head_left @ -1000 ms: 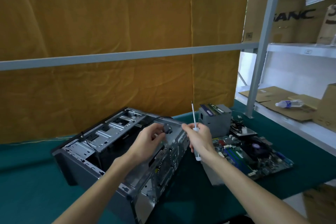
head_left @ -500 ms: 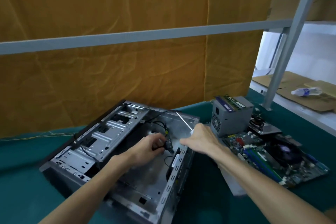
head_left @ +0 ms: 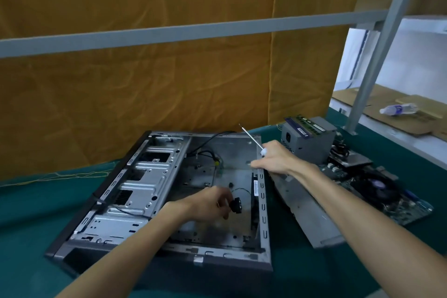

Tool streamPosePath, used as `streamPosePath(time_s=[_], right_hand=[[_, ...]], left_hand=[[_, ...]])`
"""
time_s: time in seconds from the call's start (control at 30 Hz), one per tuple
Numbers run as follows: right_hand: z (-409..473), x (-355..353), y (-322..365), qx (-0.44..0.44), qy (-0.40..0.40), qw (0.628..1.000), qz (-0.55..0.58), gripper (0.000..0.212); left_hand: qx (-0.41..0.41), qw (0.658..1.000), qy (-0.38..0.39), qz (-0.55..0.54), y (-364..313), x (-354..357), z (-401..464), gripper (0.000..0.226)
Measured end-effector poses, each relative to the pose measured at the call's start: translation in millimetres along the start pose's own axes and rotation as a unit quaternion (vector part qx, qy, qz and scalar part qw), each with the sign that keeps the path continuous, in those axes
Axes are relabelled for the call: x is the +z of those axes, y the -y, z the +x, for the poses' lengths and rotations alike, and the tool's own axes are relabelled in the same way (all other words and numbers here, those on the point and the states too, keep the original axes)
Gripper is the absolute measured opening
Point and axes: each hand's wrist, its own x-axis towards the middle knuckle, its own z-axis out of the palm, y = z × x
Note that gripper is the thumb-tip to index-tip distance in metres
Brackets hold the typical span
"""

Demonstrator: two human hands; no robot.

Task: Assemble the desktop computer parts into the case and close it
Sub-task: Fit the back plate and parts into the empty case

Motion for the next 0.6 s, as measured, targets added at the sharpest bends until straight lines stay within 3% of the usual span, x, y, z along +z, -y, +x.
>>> streamPosePath(time_s=[0.1, 0.2, 0.3, 0.43, 0.6], right_hand=[[-1, -4, 3, 0.009, 0.01, 1.0, -0.004, 0.032], [-8, 2, 4, 0.027, -0.019, 0.999, -0.022, 0.035], [-19, 16, 7, 0.03, -0.067, 0.995, -0.07, 0.06], [-26, 30, 9, 0.045, -0.126, 0.986, -0.099, 0.069], [-26, 37, 6, 0.038, -0.162, 0.983, -0.081, 0.048]], left_hand=[[-0.008, 0.999, 0.035, 0.022, -1, 1, 7, 0.014], [0.003, 0.998, 0.05, 0.04, -6, 1, 16, 0.011], [0.019, 0.997, 0.056, 0.054, -13, 4, 27, 0.016], [0.041, 0.995, 0.062, 0.067, -12, 13, 35, 0.019], [0.046, 0.996, 0.058, 0.054, -1, 18, 37, 0.02]])
